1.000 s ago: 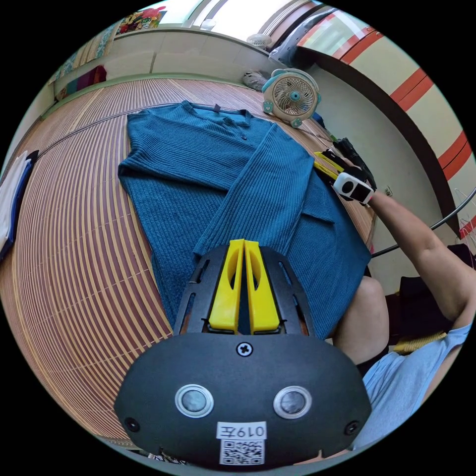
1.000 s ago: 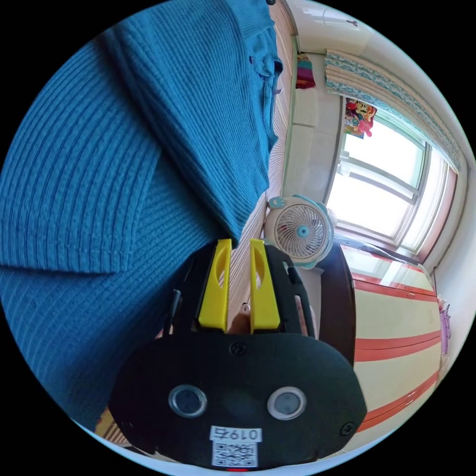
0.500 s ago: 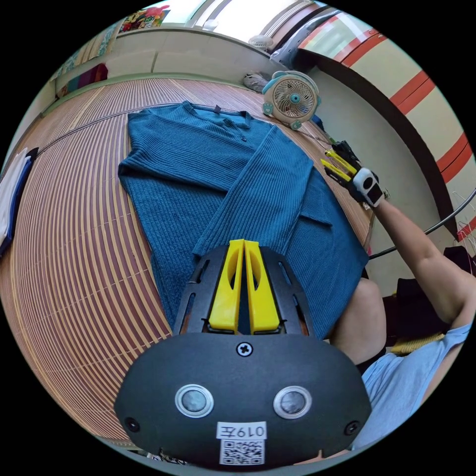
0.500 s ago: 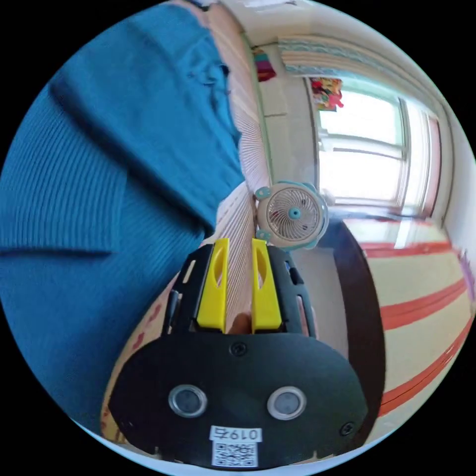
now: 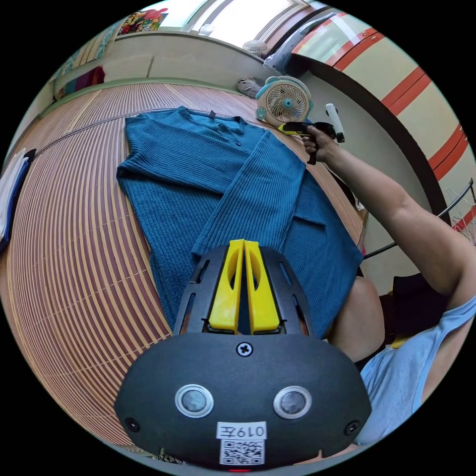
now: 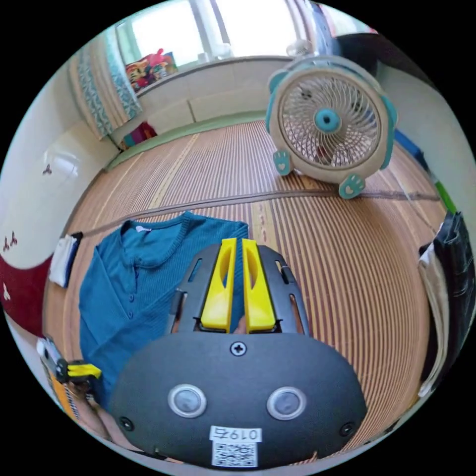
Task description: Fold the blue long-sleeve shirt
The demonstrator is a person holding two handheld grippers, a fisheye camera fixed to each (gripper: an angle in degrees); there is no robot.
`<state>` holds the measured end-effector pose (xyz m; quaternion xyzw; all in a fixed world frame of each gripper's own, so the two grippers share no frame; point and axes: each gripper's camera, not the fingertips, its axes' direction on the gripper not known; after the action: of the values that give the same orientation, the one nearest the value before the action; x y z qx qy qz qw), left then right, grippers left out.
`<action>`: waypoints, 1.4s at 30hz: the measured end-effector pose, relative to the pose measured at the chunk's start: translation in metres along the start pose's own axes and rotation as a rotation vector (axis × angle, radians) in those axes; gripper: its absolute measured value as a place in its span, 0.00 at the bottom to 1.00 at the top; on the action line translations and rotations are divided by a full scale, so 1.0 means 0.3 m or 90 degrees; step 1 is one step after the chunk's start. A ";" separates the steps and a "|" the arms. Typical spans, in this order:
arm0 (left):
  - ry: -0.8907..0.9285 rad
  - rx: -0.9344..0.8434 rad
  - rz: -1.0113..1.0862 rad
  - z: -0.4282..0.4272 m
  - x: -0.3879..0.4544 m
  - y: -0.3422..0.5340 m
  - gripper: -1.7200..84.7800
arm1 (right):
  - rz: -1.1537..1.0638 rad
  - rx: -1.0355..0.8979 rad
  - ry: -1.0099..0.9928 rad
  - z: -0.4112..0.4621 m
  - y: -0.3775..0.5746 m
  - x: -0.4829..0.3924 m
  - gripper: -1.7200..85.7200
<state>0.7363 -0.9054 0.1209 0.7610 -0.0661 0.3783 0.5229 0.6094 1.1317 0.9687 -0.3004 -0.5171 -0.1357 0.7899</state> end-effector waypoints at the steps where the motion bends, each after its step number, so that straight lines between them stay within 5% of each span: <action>1: -0.004 -0.004 0.003 0.002 0.002 0.001 0.03 | 0.031 -0.019 -0.027 0.053 -0.047 0.086 0.07; 8: -0.006 -0.007 0.003 0.010 -0.002 0.005 0.03 | 0.155 -0.073 -0.131 0.256 -0.211 0.450 0.09; 21: 0.006 0.001 -0.008 -0.005 -0.022 0.030 0.03 | 0.144 -0.037 -0.175 0.360 -0.277 0.538 0.01; 30: 0.008 0.001 -0.009 -0.022 -0.035 0.047 0.03 | 0.124 -0.057 -0.124 0.472 -0.263 0.366 0.07; 36: 0.015 0.004 -0.002 -0.045 -0.037 0.062 0.03 | 0.125 0.040 -0.066 0.360 -0.199 0.215 0.06; 42: 0.027 0.026 -0.011 -0.090 -0.057 0.085 0.03 | -0.164 0.110 -0.033 0.223 0.021 -0.391 0.01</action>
<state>0.6980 -0.8990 0.1334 0.7639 -0.0404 0.3913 0.5115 0.5133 1.1663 0.8803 -0.1660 -0.5812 -0.1835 0.7752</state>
